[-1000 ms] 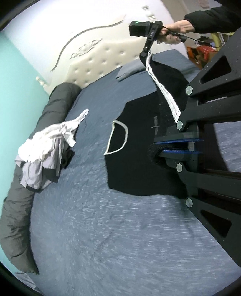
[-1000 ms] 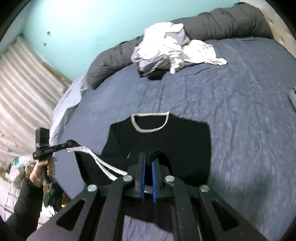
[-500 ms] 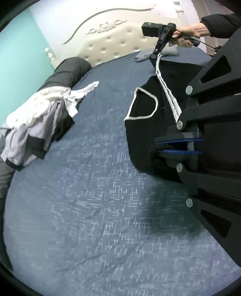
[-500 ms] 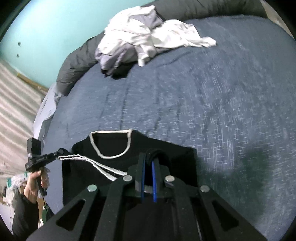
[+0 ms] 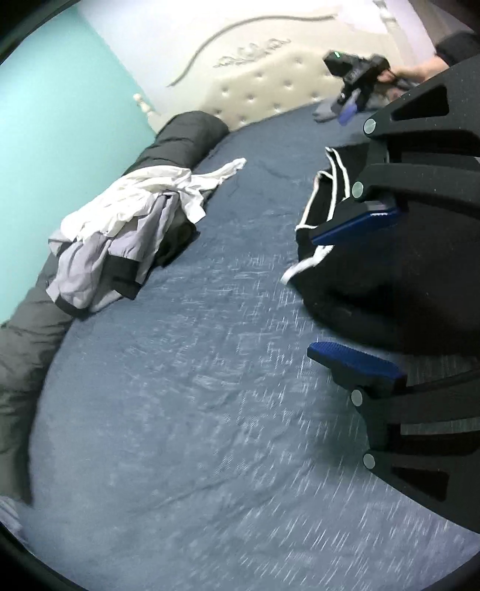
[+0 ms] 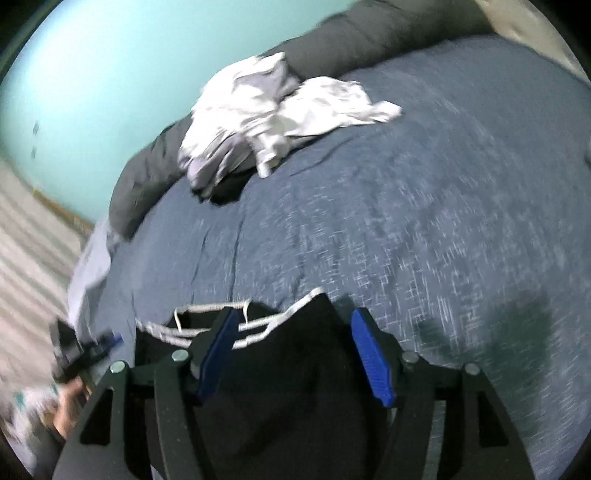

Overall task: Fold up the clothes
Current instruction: 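Carry the hem with both grippers over the collar and lay it down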

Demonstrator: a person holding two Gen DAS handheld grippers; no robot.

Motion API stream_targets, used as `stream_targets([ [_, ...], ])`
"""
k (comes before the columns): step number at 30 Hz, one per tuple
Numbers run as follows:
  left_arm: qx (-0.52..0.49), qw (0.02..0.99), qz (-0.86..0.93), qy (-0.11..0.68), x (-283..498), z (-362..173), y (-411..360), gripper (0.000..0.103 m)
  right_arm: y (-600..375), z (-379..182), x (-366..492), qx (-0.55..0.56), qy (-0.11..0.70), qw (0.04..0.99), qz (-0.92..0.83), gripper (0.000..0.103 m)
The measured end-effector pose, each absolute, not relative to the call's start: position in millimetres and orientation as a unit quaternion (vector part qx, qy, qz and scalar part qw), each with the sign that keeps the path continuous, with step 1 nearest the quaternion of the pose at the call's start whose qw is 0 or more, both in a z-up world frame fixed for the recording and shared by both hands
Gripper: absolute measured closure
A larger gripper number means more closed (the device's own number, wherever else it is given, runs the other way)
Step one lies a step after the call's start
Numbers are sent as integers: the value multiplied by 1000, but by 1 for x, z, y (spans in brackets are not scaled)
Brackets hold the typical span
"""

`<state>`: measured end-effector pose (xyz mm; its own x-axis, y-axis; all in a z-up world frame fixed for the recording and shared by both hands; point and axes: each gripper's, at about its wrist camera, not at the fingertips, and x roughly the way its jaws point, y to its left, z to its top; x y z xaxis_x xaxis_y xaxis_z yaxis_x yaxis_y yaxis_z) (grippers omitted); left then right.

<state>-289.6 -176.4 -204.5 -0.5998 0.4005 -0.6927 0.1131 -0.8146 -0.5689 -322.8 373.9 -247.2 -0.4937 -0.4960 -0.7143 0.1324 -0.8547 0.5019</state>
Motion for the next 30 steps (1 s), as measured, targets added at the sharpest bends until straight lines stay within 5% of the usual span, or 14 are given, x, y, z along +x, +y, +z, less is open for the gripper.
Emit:
stream_targets([
  [18,-466,91,848,-235,-315,-246,-157,50,336,-306,-350,504,-44,173,-845,38],
  [20,-465,92,851,-225,-317,-248,-155,69,330,-312,-351,502,-30,179,-846,48],
  [22,-466,100,850,-226,-320,-250,-155,79,326,-316,-352,500,-17,180,-847,80],
  [24,-465,106,852,-218,-320,-249,-152,87,325,-316,-352,492,-20,181,-851,95],
  [30,-456,104,859,-210,-313,-236,-155,96,338,-296,-343,453,-21,165,-876,98],
])
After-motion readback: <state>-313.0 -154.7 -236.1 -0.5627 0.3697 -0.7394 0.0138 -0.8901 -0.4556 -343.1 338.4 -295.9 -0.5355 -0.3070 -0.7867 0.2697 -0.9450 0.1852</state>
